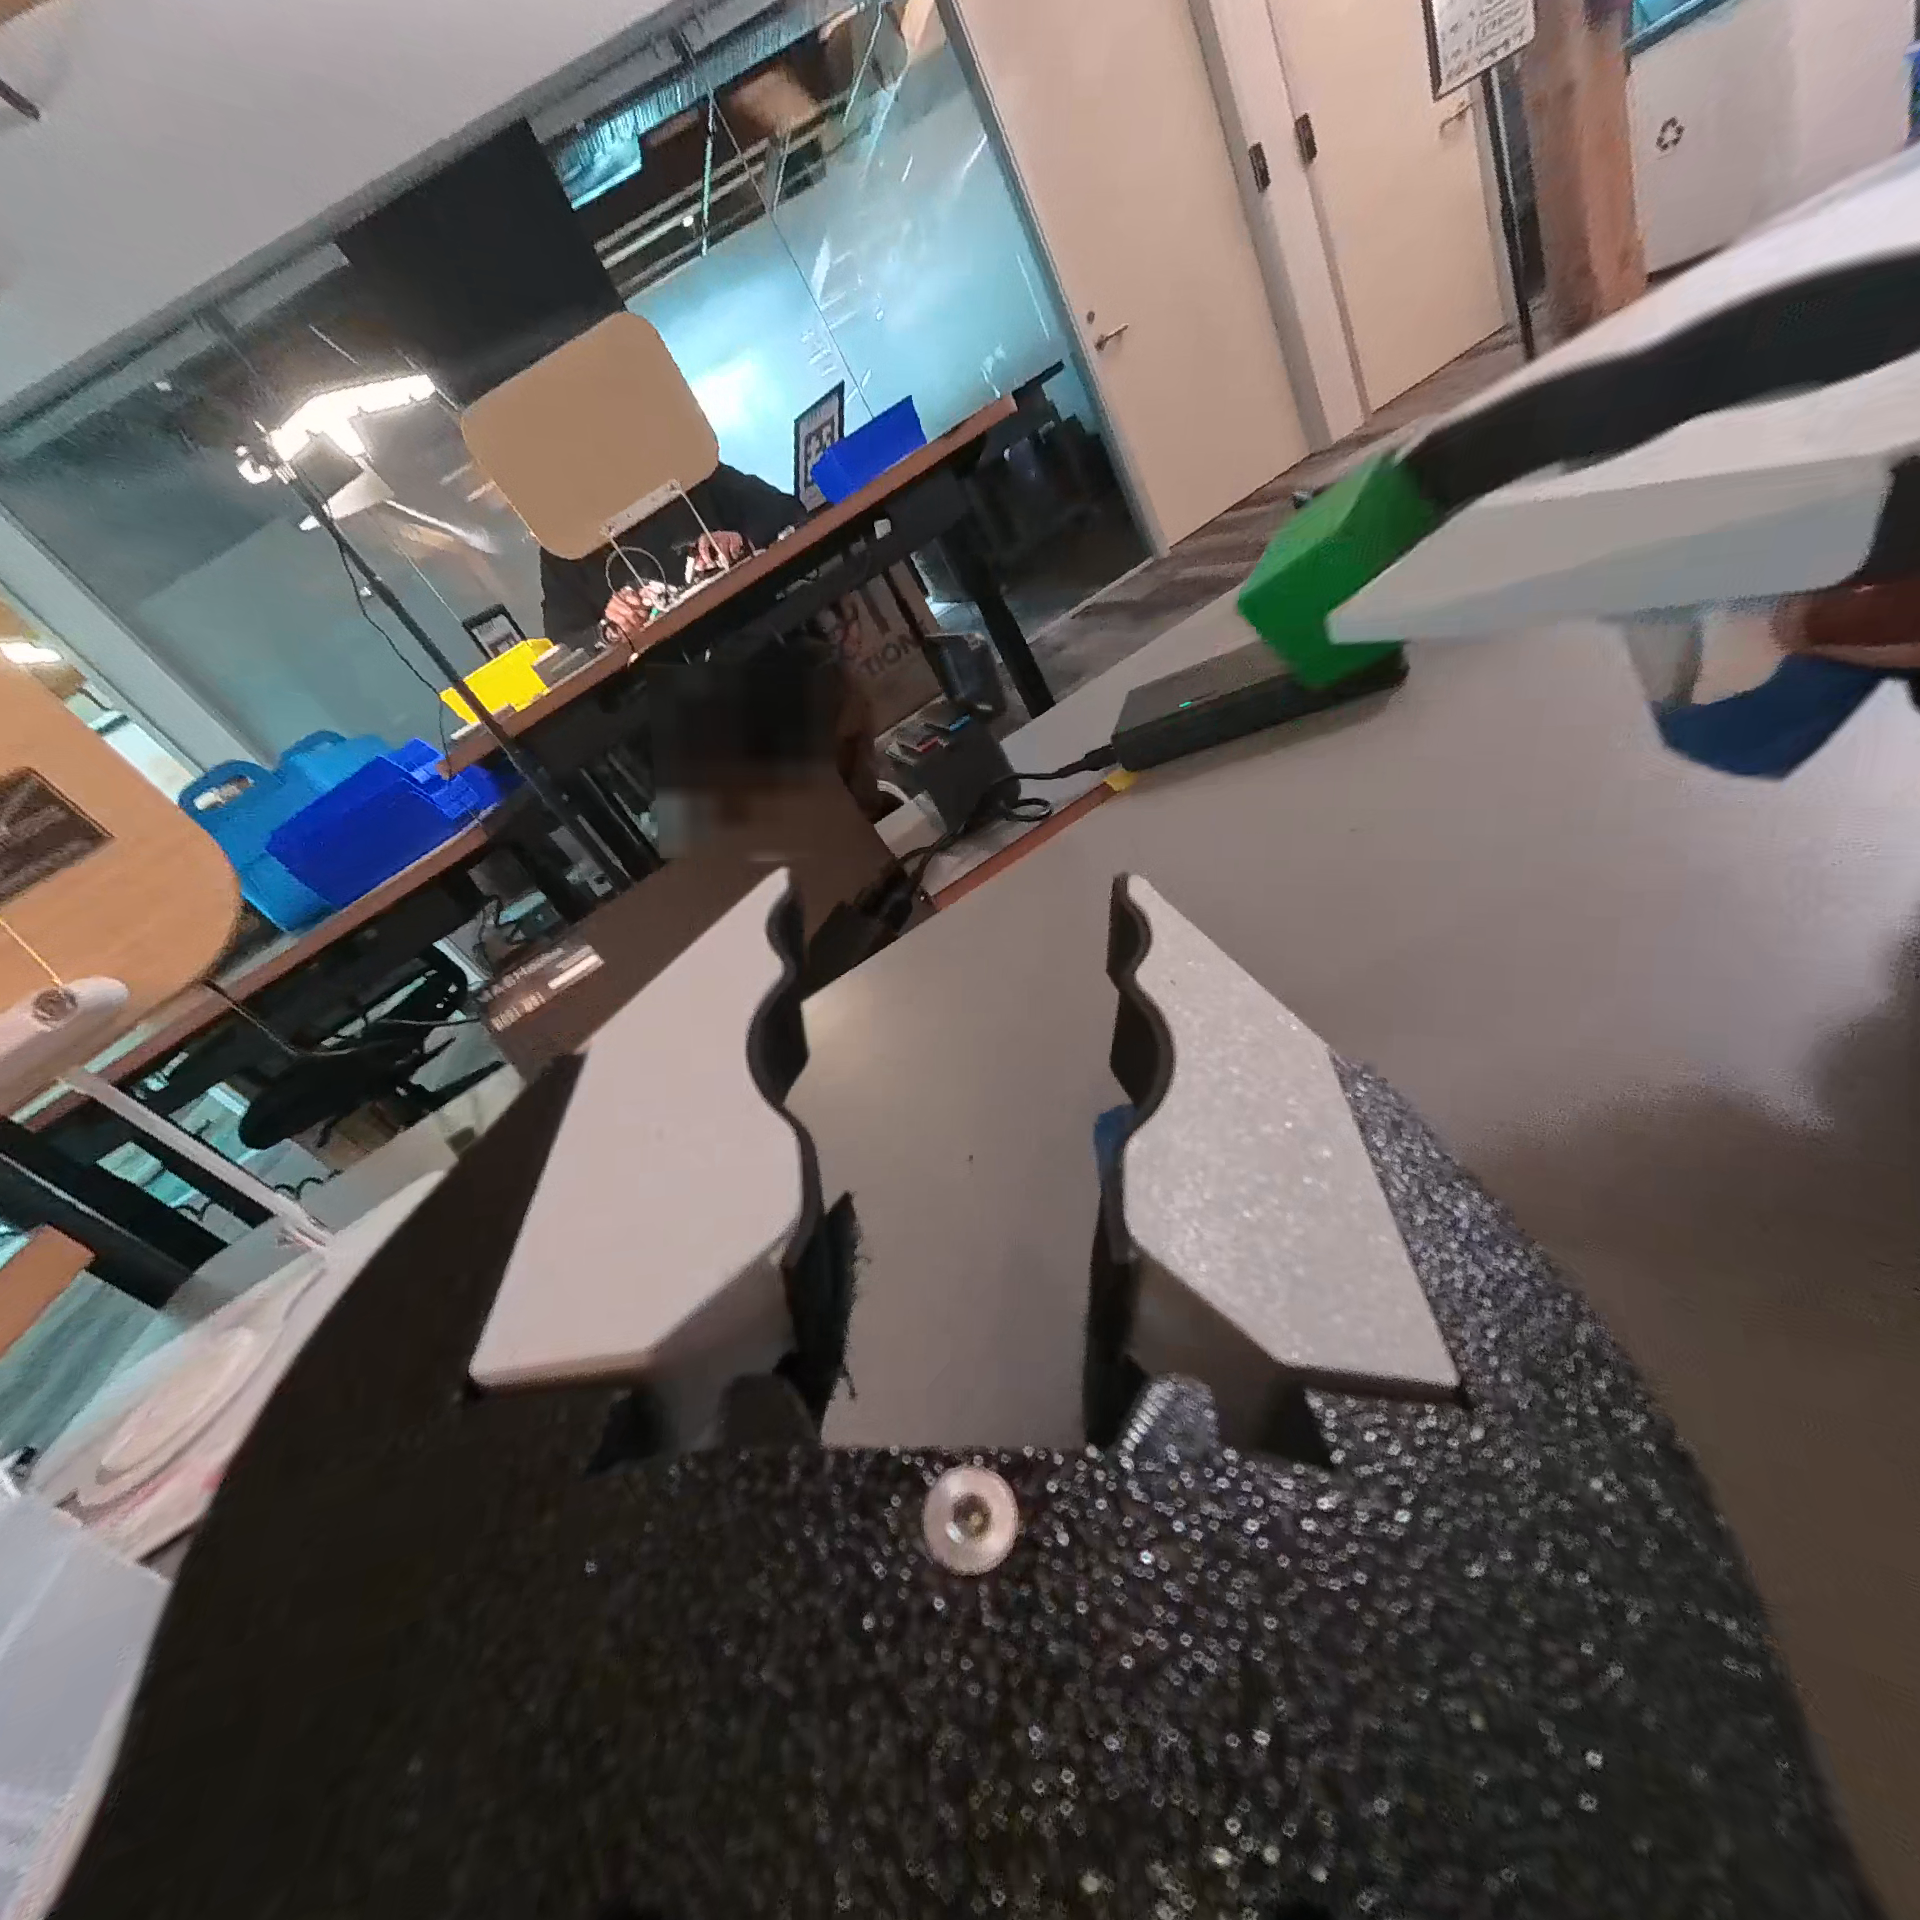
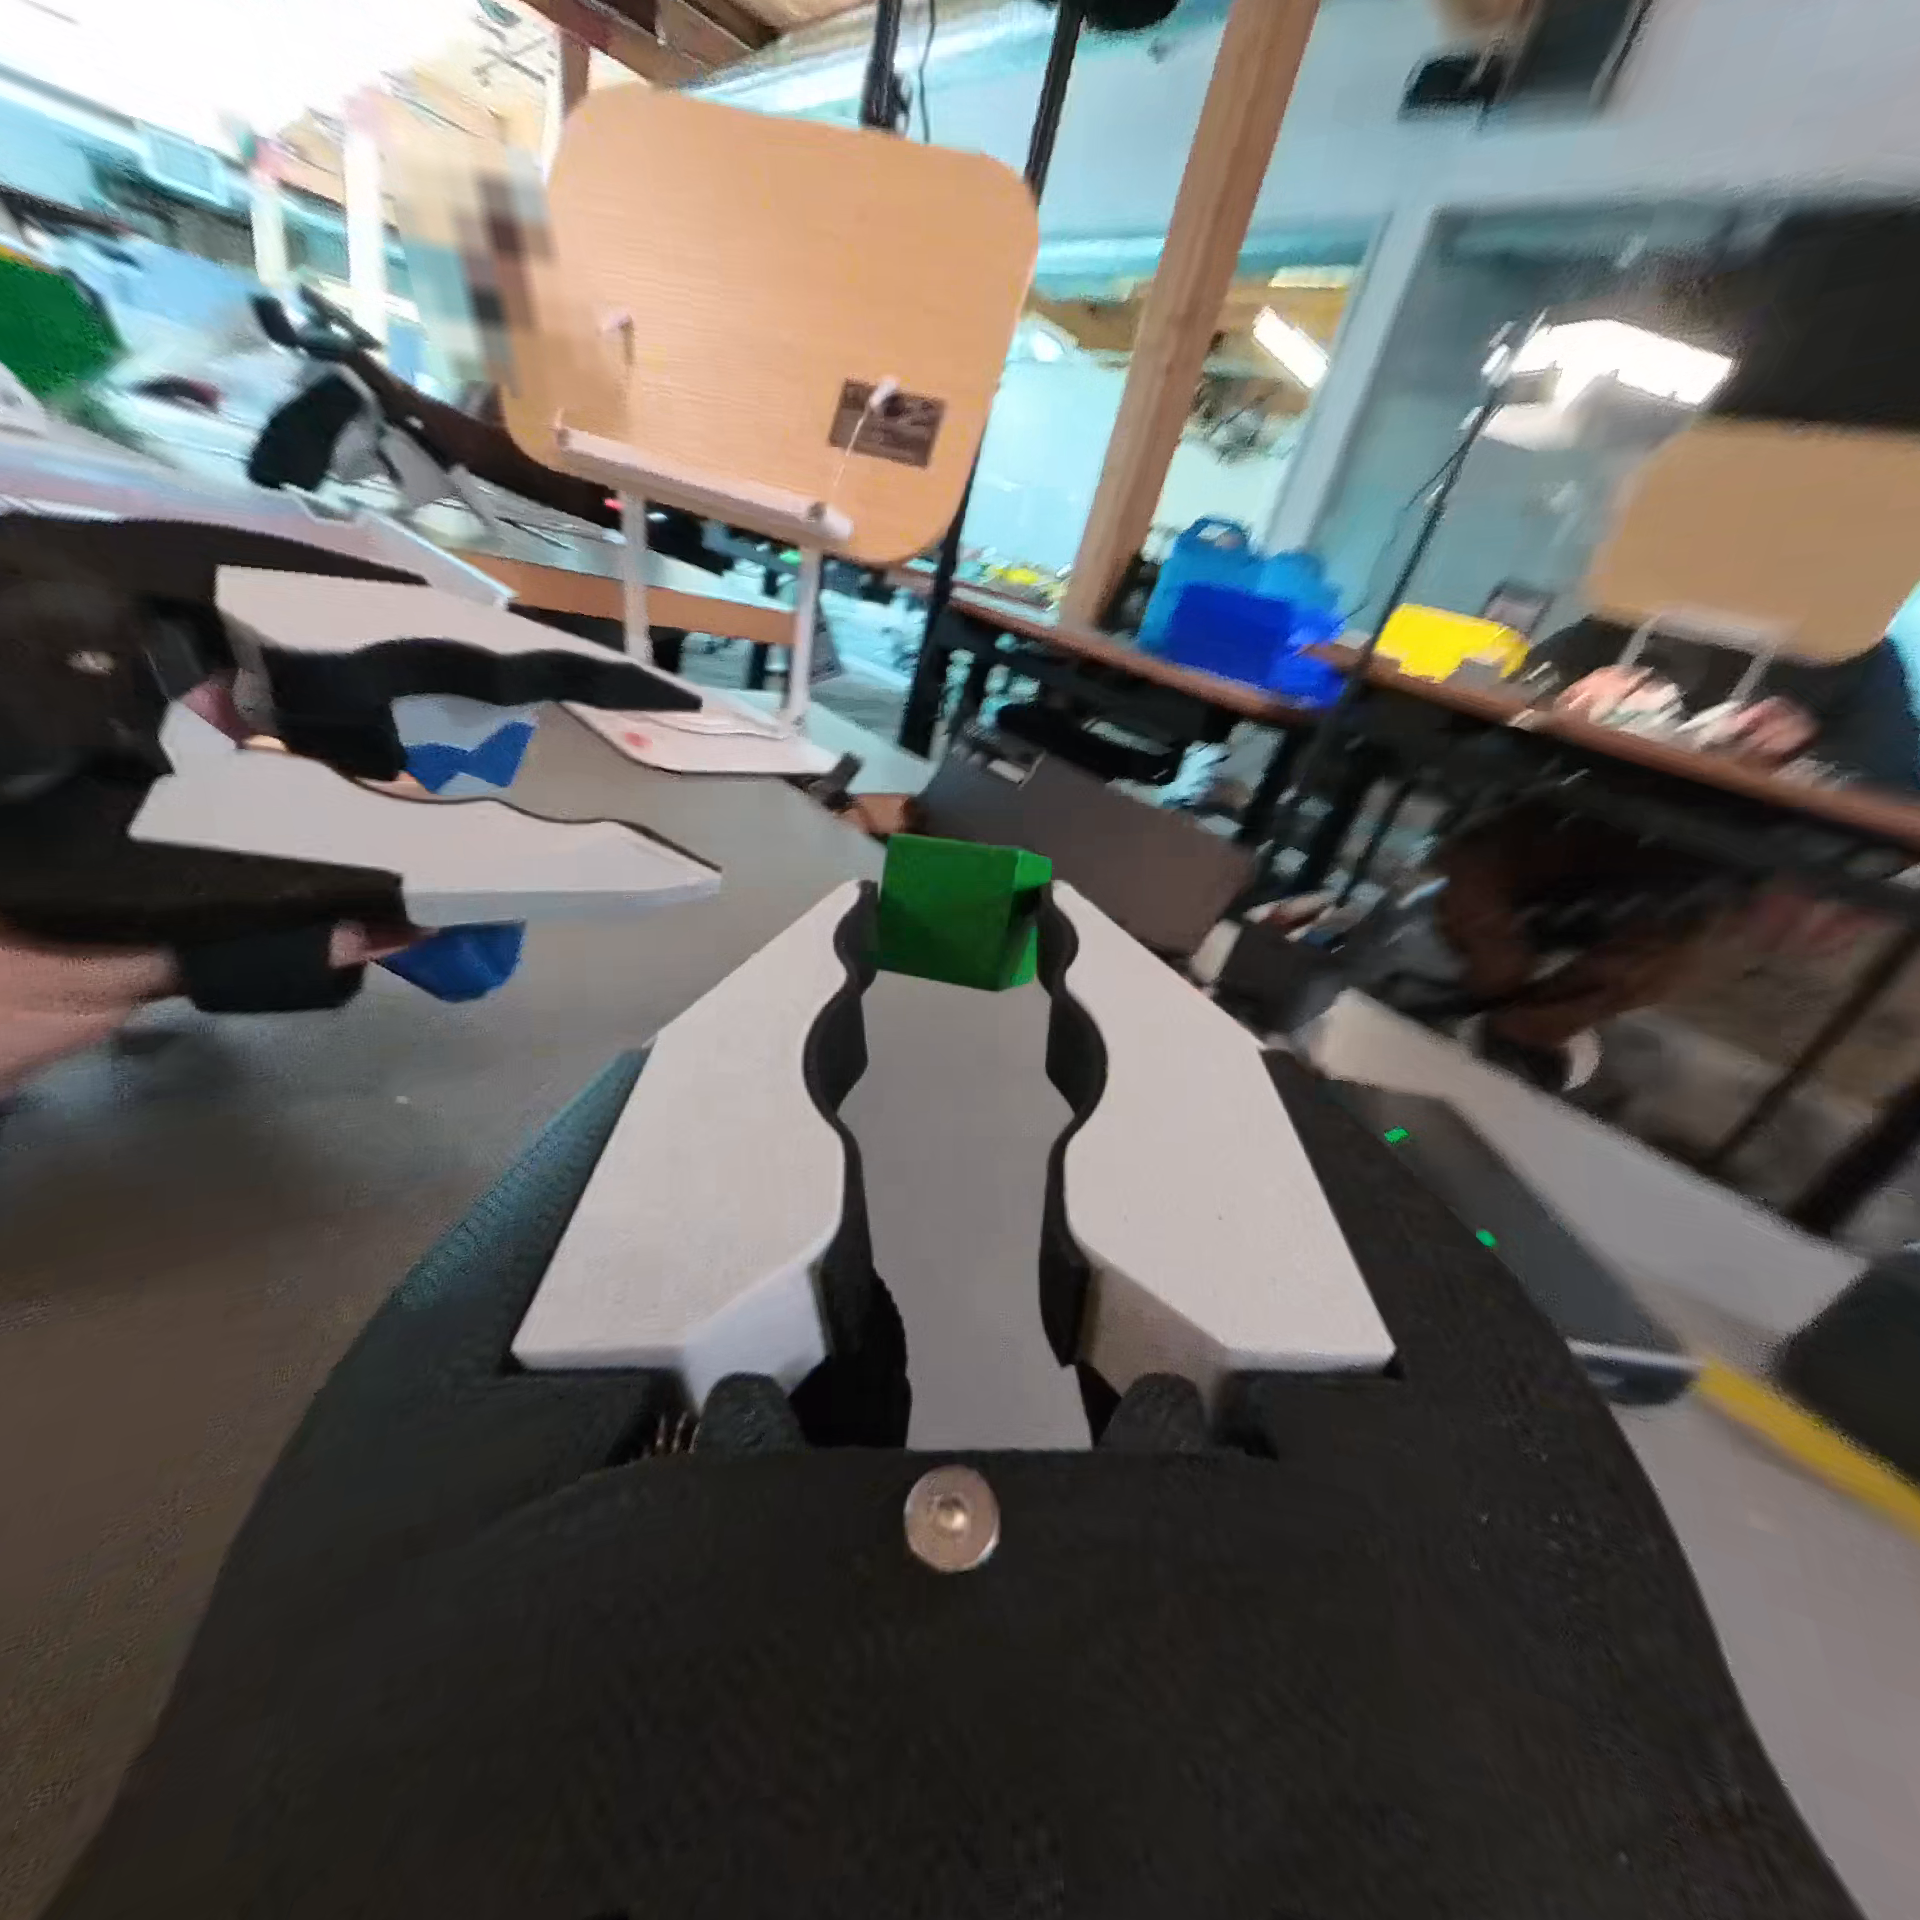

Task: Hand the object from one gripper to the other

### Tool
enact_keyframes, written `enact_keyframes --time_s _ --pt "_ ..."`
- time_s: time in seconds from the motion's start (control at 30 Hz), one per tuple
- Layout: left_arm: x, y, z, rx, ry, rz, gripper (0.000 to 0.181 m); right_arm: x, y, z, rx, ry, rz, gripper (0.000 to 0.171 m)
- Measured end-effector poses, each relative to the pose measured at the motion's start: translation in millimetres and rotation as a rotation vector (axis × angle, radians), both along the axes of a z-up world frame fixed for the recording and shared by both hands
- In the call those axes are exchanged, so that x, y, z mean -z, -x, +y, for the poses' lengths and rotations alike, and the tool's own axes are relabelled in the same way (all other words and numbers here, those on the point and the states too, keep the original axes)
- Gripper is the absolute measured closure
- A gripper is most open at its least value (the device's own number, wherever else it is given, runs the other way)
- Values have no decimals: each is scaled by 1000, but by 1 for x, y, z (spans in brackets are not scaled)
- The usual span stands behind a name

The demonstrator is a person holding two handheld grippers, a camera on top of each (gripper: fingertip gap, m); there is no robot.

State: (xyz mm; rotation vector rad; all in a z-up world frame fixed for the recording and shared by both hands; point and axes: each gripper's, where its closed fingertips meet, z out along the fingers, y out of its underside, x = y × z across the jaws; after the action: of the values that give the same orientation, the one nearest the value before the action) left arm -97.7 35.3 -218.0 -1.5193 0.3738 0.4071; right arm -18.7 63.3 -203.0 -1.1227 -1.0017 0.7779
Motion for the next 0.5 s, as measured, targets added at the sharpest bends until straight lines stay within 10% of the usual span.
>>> enact_keyframes --time_s 0.23,0.5 --pt "-2 9 -3 18 -17 -90 132 -19 -49 -31 180 -222 38 142" --pt "-2 2 -5 52 -20 -84 138 -16 -217 -55 499 -259 -27 142"
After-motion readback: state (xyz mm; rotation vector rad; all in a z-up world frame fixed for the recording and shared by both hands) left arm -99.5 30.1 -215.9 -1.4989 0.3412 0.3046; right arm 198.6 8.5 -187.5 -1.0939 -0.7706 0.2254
